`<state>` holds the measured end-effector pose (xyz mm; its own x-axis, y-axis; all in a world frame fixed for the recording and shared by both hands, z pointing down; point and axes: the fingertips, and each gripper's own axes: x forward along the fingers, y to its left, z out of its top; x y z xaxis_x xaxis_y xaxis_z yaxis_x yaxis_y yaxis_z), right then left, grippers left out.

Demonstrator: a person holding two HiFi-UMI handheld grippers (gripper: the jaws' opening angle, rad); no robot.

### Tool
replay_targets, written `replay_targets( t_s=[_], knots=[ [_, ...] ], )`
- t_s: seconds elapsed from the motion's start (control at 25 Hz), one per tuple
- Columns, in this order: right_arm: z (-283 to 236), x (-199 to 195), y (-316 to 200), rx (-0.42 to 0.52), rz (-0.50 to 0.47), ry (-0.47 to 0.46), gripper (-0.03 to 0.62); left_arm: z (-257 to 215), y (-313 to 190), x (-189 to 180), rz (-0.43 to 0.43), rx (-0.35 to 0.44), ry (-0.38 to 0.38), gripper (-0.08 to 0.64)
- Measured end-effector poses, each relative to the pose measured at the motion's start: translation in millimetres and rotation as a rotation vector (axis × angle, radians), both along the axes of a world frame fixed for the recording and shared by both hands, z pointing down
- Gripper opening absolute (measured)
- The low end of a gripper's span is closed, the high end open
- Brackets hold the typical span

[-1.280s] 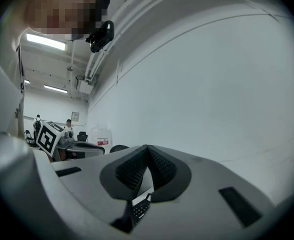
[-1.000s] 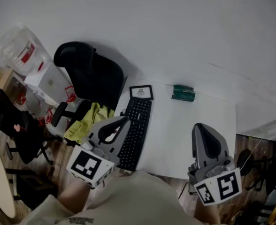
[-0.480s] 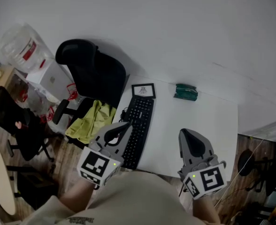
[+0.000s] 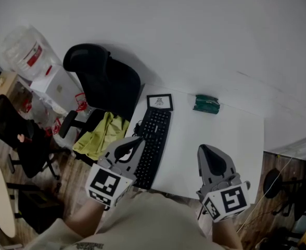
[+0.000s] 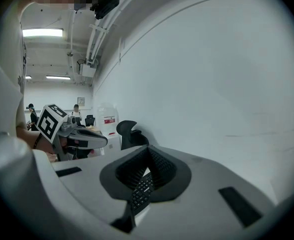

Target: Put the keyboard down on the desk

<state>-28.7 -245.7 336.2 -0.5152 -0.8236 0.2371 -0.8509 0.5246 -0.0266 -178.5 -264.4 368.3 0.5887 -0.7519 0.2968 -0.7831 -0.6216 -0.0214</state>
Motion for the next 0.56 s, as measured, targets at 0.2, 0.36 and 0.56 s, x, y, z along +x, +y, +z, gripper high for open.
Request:
replay_targets(
  t_s=[0.2, 0.36, 0.56],
  knots=[
    [3.1, 6.3, -1.7, -0.008, 0.015, -0.006, 0.025, 3.7, 1.2, -0.6, -0.008, -0.023, 0.007, 0.023],
    [2.9, 4.5, -1.3, -0.003, 0.011, -0.001, 0.025, 2.8, 2.5, -1.2, -0.012, -0.019, 0.019, 0.023],
    [2.6, -2.5, -0.3, -0.010, 0.000, -0.004, 0.025, 3.5, 1.6, -3.9, -0.004, -0.010, 0.026, 0.023]
  ],
)
